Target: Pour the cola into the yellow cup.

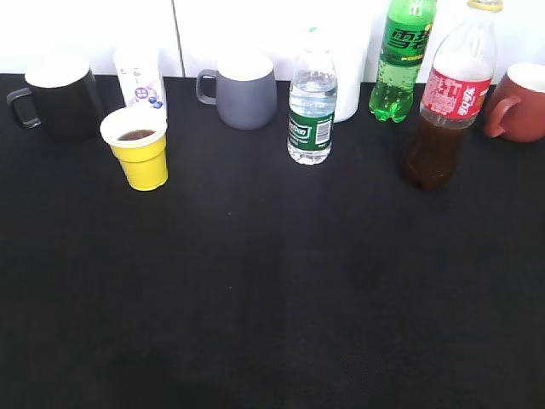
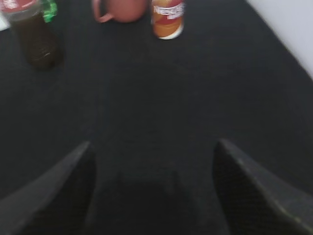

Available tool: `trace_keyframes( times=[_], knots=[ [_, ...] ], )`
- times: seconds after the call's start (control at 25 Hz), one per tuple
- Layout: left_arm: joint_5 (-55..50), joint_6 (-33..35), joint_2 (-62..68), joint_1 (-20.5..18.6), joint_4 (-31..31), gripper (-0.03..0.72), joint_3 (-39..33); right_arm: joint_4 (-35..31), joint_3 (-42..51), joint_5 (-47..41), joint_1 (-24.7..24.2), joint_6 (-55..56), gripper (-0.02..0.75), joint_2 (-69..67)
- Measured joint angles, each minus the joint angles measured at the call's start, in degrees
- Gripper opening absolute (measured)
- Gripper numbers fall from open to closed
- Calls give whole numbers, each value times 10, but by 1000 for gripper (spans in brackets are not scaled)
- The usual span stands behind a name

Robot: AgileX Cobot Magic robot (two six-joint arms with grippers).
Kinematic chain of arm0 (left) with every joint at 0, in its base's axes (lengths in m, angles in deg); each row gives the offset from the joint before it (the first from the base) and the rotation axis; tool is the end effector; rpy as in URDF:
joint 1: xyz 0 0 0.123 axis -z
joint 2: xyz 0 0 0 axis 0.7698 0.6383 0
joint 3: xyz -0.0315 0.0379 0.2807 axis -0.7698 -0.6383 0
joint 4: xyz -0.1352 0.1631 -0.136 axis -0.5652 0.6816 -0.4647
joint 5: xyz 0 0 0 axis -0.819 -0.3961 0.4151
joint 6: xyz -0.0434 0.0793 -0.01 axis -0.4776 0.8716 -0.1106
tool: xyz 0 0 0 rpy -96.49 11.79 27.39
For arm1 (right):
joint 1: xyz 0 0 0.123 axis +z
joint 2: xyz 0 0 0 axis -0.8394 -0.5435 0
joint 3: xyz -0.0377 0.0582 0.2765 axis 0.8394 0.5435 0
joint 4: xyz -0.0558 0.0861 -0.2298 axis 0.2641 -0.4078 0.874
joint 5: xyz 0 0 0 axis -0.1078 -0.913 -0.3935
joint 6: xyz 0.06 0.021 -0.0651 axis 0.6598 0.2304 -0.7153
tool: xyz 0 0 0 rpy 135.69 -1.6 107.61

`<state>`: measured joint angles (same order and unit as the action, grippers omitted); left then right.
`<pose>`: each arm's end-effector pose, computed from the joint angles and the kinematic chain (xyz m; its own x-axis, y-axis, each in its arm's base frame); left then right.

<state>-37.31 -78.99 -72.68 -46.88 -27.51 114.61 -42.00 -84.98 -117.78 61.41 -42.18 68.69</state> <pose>-0.0080 0.0011 0.2813 -0.4399 -0.0014 -0.8980 0.0419 0.9989 -0.0220 -0.0070 -0.0172 0.2806 -0.4098 0.1382 -0.9017 0.1626 0.9837 0.0768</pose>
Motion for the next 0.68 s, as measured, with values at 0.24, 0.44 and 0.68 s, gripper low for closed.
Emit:
trace_keyframes(
  times=[0.24,0.44,0.68],
  knots=[
    [0,0,0,-8,0,478,0,0,0,0,-1,0,566,0],
    [0,0,0,-8,-4,461,0,0,0,0,-1,0,563,0],
    [0,0,0,-8,-4,458,0,0,0,0,-1,0,553,0]
  ],
)
